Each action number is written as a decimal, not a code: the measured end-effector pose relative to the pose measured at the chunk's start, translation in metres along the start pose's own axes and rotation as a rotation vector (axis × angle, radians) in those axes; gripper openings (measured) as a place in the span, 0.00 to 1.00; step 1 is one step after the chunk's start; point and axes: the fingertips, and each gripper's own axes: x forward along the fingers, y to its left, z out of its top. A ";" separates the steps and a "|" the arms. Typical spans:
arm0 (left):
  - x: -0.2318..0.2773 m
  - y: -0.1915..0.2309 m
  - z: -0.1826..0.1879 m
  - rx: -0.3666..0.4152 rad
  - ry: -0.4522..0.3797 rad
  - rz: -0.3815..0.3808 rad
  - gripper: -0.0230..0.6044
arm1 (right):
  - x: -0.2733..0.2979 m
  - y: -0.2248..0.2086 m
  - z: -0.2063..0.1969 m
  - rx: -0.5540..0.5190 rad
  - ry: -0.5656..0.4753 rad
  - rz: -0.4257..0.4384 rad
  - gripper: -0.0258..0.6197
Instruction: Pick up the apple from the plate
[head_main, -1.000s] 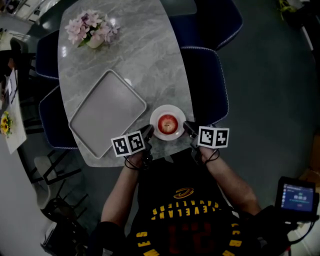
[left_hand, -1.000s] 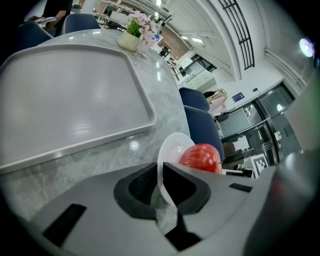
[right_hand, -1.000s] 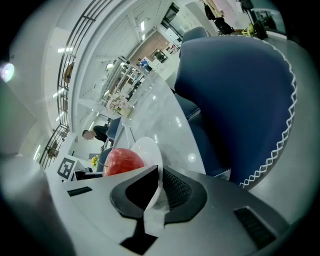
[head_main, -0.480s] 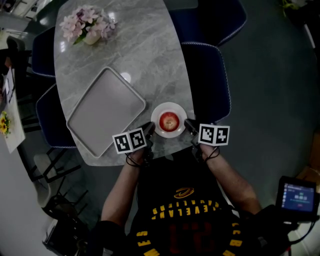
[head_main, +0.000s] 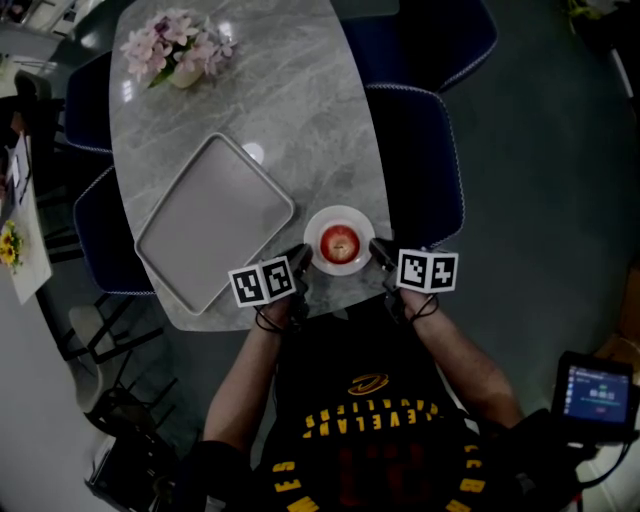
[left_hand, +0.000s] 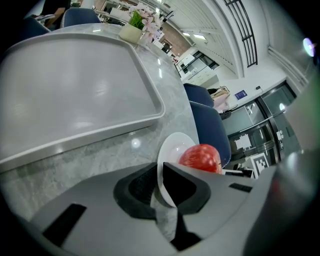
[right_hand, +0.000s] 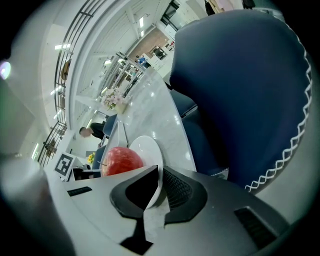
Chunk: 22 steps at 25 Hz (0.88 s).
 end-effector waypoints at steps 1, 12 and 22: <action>0.000 -0.001 -0.001 0.002 -0.002 -0.008 0.10 | -0.001 0.000 -0.001 -0.010 -0.004 0.003 0.10; 0.008 0.013 0.012 -0.013 -0.032 -0.015 0.11 | 0.014 -0.009 0.017 -0.112 0.000 -0.002 0.10; -0.030 -0.003 0.017 0.025 -0.130 -0.006 0.11 | -0.015 0.001 0.036 -0.199 -0.098 -0.029 0.10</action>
